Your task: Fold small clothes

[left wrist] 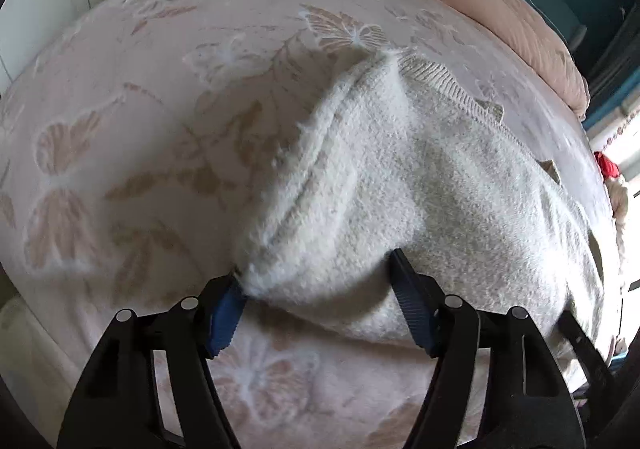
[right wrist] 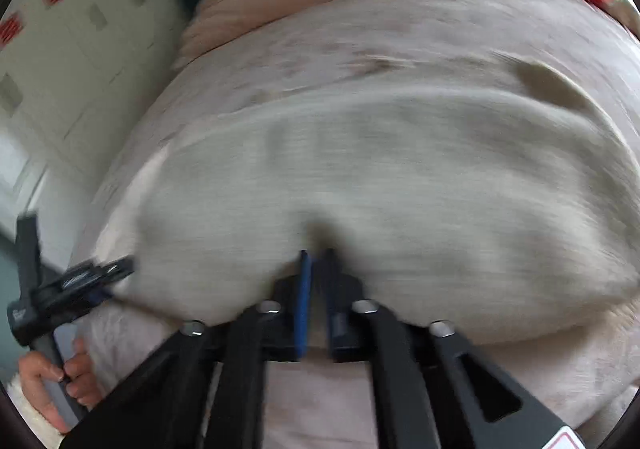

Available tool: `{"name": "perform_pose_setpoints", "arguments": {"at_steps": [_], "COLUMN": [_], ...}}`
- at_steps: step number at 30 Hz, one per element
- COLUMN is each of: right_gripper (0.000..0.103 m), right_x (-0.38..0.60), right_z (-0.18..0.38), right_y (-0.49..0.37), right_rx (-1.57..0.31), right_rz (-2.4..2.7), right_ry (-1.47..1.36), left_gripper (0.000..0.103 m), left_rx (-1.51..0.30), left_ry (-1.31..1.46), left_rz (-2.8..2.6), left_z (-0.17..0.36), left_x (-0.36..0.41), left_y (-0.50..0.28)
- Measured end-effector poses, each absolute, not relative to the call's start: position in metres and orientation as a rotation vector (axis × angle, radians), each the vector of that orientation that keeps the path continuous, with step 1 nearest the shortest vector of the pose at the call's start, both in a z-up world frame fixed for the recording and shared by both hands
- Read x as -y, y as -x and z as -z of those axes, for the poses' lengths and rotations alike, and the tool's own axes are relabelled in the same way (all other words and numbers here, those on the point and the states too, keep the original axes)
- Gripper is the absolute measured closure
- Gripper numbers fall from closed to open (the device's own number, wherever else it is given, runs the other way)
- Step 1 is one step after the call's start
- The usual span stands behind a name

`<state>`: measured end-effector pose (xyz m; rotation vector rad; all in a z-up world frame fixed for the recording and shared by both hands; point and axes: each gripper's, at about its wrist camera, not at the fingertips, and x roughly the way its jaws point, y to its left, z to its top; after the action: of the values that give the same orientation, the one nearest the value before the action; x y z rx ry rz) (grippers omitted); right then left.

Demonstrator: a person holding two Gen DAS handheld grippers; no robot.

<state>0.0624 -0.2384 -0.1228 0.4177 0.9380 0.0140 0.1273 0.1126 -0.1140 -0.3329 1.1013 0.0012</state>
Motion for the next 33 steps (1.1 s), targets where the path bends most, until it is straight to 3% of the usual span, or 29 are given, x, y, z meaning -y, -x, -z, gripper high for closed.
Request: {"name": "perform_pose_setpoints", "arguments": {"at_steps": [5, 8, 9, 11, 15, 18, 20, 22, 23, 24, 25, 29, 33], "right_gripper": [0.103, 0.103, 0.088, 0.079, 0.038, 0.036, 0.035, 0.036, 0.058, 0.096, 0.096, 0.097, 0.093], "right_x": [0.335, 0.345, 0.344, 0.343, 0.367, 0.383, 0.389, 0.392, 0.392, 0.392, 0.387, 0.422, 0.437], "right_z": [0.138, 0.124, 0.115, 0.090, 0.064, 0.076, 0.092, 0.111, 0.119, 0.122, 0.119, 0.102, 0.142], "right_y": [-0.017, -0.012, -0.015, -0.027, -0.082, -0.129, -0.157, -0.169, -0.168, -0.169, -0.168, -0.148, -0.155], "right_rx": [-0.939, -0.942, -0.931, -0.867, -0.784, -0.838, -0.910, -0.966, -0.990, -0.996, -0.989, -0.850, -0.970], "right_rz": [0.187, 0.174, 0.180, 0.192, 0.199, 0.248, 0.305, 0.327, 0.309, 0.274, 0.248, 0.356, 0.370], "right_ry": [-0.538, -0.579, -0.556, -0.496, -0.504, -0.452, -0.419, -0.441, -0.462, -0.464, -0.450, -0.482, -0.469], "left_gripper": [0.036, 0.037, 0.037, 0.031, 0.015, 0.014, 0.017, 0.058, 0.067, 0.083, 0.089, 0.090, 0.088], "left_rx": [-1.074, -1.065, -1.046, -1.003, -0.980, -1.053, -1.107, -1.156, -1.174, -1.162, -1.141, -1.126, -1.122], "left_ry": [0.304, 0.334, 0.360, 0.398, 0.444, 0.412, 0.395, 0.373, 0.357, 0.340, 0.333, 0.323, 0.180], "left_rz": [0.005, -0.014, -0.006, 0.005, 0.065, 0.078, 0.064, 0.030, 0.026, 0.016, 0.017, -0.025, -0.031], "left_z": [0.117, 0.097, 0.088, 0.070, 0.047, 0.063, 0.079, 0.097, 0.105, 0.106, 0.104, 0.108, 0.119], "left_x": [-0.113, -0.112, -0.113, -0.115, -0.113, -0.102, -0.093, -0.087, -0.085, -0.084, -0.086, -0.105, -0.091], "left_y": [-0.122, -0.115, -0.115, -0.120, -0.175, -0.230, -0.257, -0.275, -0.278, -0.280, -0.279, -0.288, -0.296]}}
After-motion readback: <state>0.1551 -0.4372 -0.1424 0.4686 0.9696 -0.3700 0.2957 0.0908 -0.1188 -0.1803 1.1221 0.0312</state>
